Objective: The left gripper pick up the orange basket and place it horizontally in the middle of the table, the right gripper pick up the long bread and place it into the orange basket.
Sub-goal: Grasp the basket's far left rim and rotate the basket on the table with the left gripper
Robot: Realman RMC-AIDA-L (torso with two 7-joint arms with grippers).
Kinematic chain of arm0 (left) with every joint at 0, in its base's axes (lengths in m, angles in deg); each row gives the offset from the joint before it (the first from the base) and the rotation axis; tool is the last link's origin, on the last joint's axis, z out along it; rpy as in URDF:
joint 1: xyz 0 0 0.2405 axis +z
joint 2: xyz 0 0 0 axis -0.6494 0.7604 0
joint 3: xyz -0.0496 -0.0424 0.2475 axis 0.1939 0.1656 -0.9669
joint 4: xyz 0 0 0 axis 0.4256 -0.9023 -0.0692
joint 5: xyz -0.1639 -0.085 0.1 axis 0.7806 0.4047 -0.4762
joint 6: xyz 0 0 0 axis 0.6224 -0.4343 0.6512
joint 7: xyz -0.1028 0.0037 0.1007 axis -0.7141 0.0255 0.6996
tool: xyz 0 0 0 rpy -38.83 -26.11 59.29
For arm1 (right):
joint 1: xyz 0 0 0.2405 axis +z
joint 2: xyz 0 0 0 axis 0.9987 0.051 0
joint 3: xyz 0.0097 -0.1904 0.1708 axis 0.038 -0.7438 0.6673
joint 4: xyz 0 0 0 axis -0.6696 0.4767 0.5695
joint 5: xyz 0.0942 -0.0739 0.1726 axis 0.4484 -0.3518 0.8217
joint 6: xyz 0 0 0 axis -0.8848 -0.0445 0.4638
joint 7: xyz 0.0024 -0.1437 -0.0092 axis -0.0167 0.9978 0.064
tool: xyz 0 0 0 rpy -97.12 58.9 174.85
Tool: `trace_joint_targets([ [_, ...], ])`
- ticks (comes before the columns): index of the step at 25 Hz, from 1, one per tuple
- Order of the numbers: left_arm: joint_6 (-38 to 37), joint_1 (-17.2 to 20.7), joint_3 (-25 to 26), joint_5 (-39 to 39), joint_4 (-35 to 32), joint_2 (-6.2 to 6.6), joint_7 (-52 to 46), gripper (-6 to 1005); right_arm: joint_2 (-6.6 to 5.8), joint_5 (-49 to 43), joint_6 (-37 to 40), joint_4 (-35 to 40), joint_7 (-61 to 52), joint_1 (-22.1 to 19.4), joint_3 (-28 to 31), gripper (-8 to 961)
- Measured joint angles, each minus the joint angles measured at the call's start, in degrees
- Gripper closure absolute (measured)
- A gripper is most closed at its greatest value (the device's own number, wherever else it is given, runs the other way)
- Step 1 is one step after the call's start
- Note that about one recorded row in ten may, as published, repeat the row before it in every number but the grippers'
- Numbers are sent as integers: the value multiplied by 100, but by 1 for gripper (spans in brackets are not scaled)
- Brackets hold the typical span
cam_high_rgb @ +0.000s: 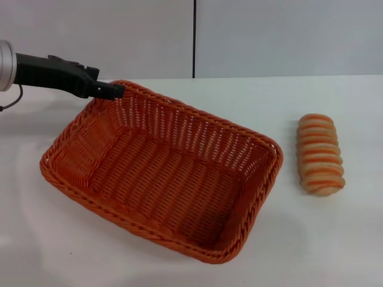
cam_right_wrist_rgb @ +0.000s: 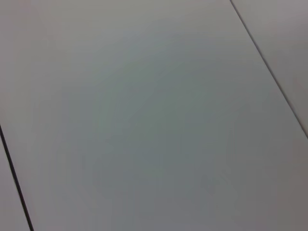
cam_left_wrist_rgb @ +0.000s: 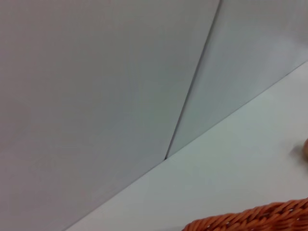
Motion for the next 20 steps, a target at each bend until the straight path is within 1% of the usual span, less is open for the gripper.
trace_joint_targets([
  [1, 142, 22, -165, -57, 3, 0, -109, 248, 0, 0, -3, -3, 4, -2, 0, 470],
  [4, 394, 32, -435, -203, 32, -8, -310, 250, 1, 0, -13, -19, 3, -27, 5, 471],
  [10, 556, 1, -508, -295, 134, -14, -472, 254, 8, 0, -68, -31, -5, -58, 80, 471],
  [13, 649, -34, -659, -380, 219, -24, -522, 257, 9, 0, -68, -31, -11, -79, 80, 471],
  [20, 796, -56, -823, -386, 332, -40, -553, 262, 9, 0, -69, -44, -15, -93, 79, 470],
])
